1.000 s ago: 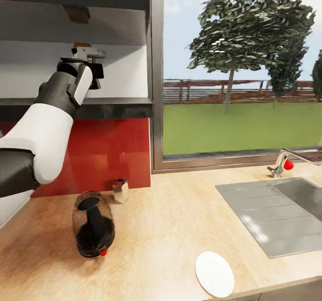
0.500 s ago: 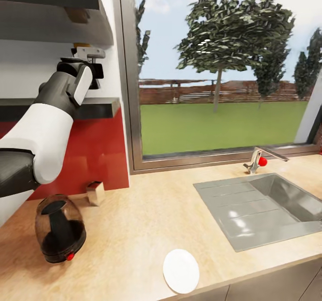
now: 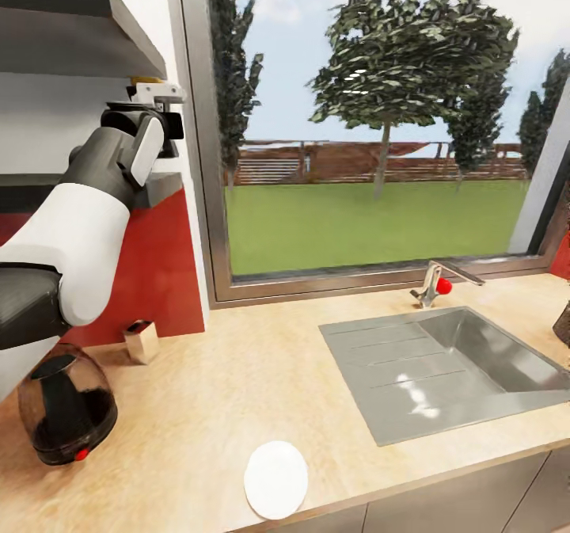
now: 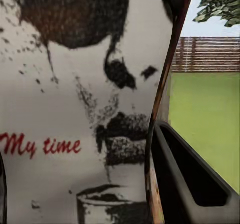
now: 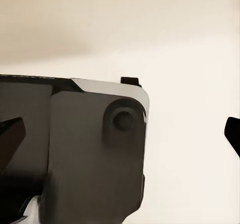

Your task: Set up a coffee station on the kitchen countertop: keep the coffee maker on the countertop, move the bottle of coffee from the kitchen shelf to the counter next to the coffee maker, place a paper coffee filter on top of the coffee maker, put the saucer next to the coffee maker with the coffee cup on the saucer, and place the electric kettle next to the coffee maker.

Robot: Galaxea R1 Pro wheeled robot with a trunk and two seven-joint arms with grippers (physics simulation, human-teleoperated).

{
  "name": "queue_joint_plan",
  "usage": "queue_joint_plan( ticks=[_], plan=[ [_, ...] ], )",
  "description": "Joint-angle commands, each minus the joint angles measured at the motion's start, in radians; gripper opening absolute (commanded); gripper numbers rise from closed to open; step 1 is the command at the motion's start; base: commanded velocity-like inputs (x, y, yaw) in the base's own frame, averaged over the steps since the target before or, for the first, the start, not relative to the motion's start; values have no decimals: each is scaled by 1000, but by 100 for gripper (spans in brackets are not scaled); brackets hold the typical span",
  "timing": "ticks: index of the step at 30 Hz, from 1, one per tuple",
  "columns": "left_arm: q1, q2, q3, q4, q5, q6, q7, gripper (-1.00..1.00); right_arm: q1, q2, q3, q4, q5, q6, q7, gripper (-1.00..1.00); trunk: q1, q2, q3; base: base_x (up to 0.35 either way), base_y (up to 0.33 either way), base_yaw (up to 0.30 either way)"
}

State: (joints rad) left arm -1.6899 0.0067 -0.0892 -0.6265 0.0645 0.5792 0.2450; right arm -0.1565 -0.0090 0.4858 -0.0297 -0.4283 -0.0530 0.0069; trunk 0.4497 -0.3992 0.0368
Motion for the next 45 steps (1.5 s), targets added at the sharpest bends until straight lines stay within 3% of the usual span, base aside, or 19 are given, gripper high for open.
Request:
queue_joint_plan(
  ticks=[1,8,16,17,20,24,30,32,35,36,38,41,45],
  plan=[
    [-1,0,-6,-1,3,5,5,-100,0,0,8,0,-10,-2,1,100,0,-1,0,0,-273,0],
    [14,-11,-6,0,4,4,4,-100,0,-1,8,0,-9,-2,1,100,0,-1,0,0,-273,-4],
    [111,-85,-8,-1,5,-3,-28,-100,0,-2,9,-1,-8,-6,0,100,0,-1,2,0,-273,-134],
    [155,-97,-11,-2,5,-9,-48,-100,0,-2,10,-1,-6,-7,0,100,0,-1,2,0,-273,-9],
    [217,-114,-12,-4,5,-22,-65,-100,0,-2,10,-1,-6,-8,1,100,0,-1,2,0,-273,-3],
    [308,-133,-13,-3,4,-115,-73,-100,0,-2,10,-1,-6,-8,-1,100,0,-1,2,0,-273,0],
    [409,-136,-14,-5,-3,-153,-126,-100,0,-2,4,-2,-11,-10,1,100,0,-1,2,34,-273,0],
    [470,-136,-14,-6,-3,-220,-132,-100,0,-2,2,-3,-14,-10,1,100,0,-1,2,87,-273,0],
    [510,-136,-14,-5,-4,-245,-133,-100,0,-2,2,-3,-15,-10,0,100,0,-1,2,93,-273,0],
    [560,-136,-67,-10,-6,-255,-131,-100,0,-2,1,-3,-15,-10,-1,100,0,-1,2,13,-273,0],
    [563,-136,-90,-11,-4,-255,-130,-100,0,-2,1,-3,-15,-10,-1,100,0,-1,2,5,-273,0],
    [574,-136,-97,-11,-1,-267,-130,-100,0,-2,0,-3,-15,-10,-2,100,0,-1,2,1,-273,0],
    [616,-136,-100,-11,0,-331,-132,-100,0,-2,0,-3,-15,-10,-2,100,0,-1,2,0,-273,0]
  ],
)
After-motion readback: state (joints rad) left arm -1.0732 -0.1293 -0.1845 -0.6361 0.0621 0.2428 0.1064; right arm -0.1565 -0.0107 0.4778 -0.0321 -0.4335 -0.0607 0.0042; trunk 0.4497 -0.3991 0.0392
